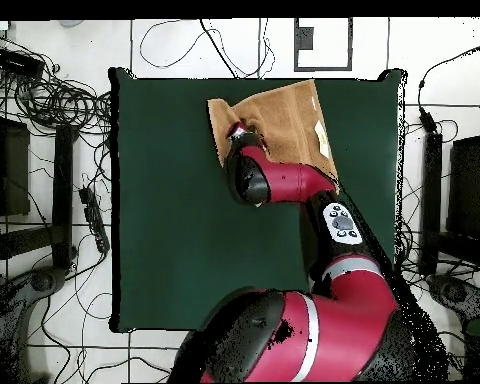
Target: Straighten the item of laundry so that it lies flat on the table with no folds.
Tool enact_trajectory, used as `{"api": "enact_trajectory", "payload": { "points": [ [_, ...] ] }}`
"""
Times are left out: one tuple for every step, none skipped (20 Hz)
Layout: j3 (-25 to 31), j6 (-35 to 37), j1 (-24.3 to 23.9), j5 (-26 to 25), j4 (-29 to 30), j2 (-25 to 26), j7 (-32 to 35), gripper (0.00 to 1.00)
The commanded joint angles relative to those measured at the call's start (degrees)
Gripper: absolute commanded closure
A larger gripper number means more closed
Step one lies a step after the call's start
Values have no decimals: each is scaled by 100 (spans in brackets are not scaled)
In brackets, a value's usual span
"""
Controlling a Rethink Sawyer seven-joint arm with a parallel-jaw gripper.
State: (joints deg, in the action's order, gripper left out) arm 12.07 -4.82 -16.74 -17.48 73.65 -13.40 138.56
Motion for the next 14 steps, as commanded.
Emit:
{"api": "enact_trajectory", "payload": {
  "points": [
    [236,79,307,-147,-83,710,166,0],
    [178,98,350,-95,-92,708,198,0],
    [119,117,393,-43,-101,705,229,0],
    [61,135,435,9,-110,703,261,0],
    [32,176,454,40,-103,694,277,0],
    [4,216,472,72,-97,686,293,0],
    [-22,378,487,107,-81,643,278,0],
    [-145,620,567,298,-15,579,401,0],
    [-34,678,473,295,89,531,388,0],
    [78,736,379,292,194,483,375,0],
    [175,877,275,289,301,426,311,0],
    [189,1030,223,307,389,349,263,0],
    [260,1243,118,345,524,261,212,0],
    [219,1411,91,375,629,146,183,0]
  ]
}}
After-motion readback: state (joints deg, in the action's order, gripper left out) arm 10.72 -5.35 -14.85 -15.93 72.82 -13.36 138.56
